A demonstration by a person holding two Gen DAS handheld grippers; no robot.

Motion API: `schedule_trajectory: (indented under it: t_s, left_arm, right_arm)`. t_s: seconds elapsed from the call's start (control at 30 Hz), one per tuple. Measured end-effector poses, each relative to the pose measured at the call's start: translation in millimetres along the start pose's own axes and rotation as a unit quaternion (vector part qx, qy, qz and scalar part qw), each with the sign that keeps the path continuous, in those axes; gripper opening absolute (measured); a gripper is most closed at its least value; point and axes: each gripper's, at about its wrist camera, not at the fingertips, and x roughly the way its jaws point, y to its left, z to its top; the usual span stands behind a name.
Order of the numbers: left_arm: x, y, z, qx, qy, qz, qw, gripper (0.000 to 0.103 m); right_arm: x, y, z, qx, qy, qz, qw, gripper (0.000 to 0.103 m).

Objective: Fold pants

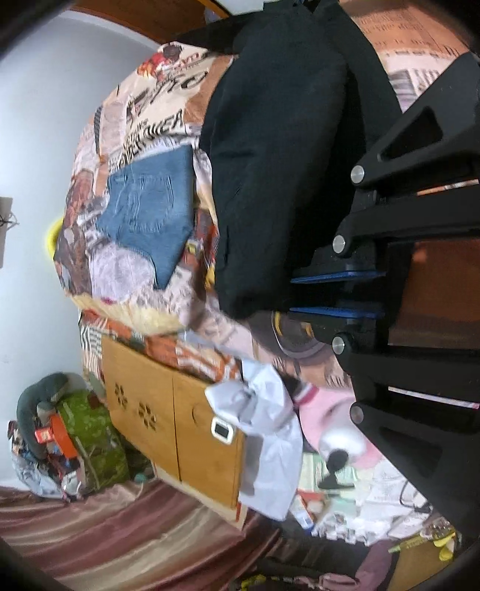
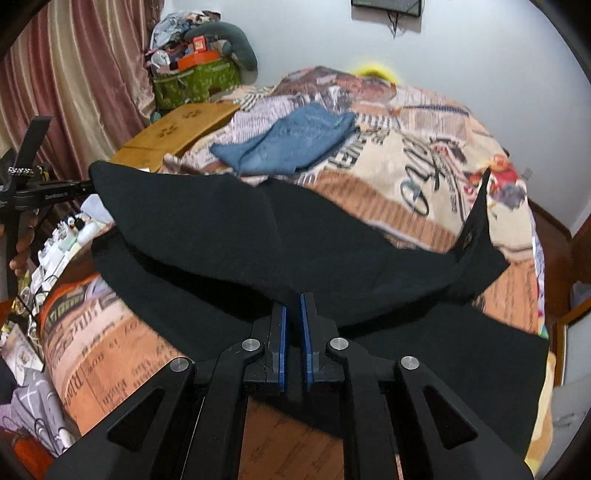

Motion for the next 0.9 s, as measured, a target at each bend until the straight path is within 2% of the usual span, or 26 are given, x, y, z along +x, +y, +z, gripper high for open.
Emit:
schedule_trajectory:
  t_s: [0.07, 0.17, 0.23, 0.3, 0.37, 0.43, 0.63, 0.9]
  left_arm:
    - [-4, 7, -2, -0.012, 0.000, 0.002, 0.9999, 0.013]
    - [-11, 14, 0, -0.030, -0.009, 0.008, 0.9995, 0.028]
    - [-18, 14, 3, -0.034, -0.023, 0.012, 0.9991, 0.039]
    - [-22, 11, 8, -0.030, -0.034, 0.014, 0.9989, 0.047]
    - [-27, 1, 15, -0.018, -0.045, 0.015, 0.9987, 0.058]
    - [-30, -11, 23, -0.006, -0.054, 0.012, 0.9985, 0.071]
    - [-28, -51, 47, 0.028, -0.061, -0.010, 0.9977, 0.082]
    - [-1, -109, 79, 0.059, -0.054, -0.031, 0.9963, 0.084]
  right_arm:
    - [-2, 1, -3, 0.001, 0.005, 0.001, 1.000, 0.010]
    - [-9, 1, -8, 0.004, 0.008, 0.001, 1.000, 0.012]
    - [-18, -2, -8, 0.013, 0.003, 0.000, 1.000, 0.018]
    - [-28, -8, -6, 0.025, -0.010, -0.003, 1.000, 0.033]
    - [-38, -13, -3, 0.031, -0.031, -0.008, 0.999, 0.042]
    - [-47, -20, 1, 0.045, -0.048, -0.013, 0.998, 0.047]
    - [-58, -43, 19, 0.068, -0.074, -0.036, 0.994, 0.056]
    - [-38, -87, 38, 0.093, -0.069, -0.062, 0.991, 0.057]
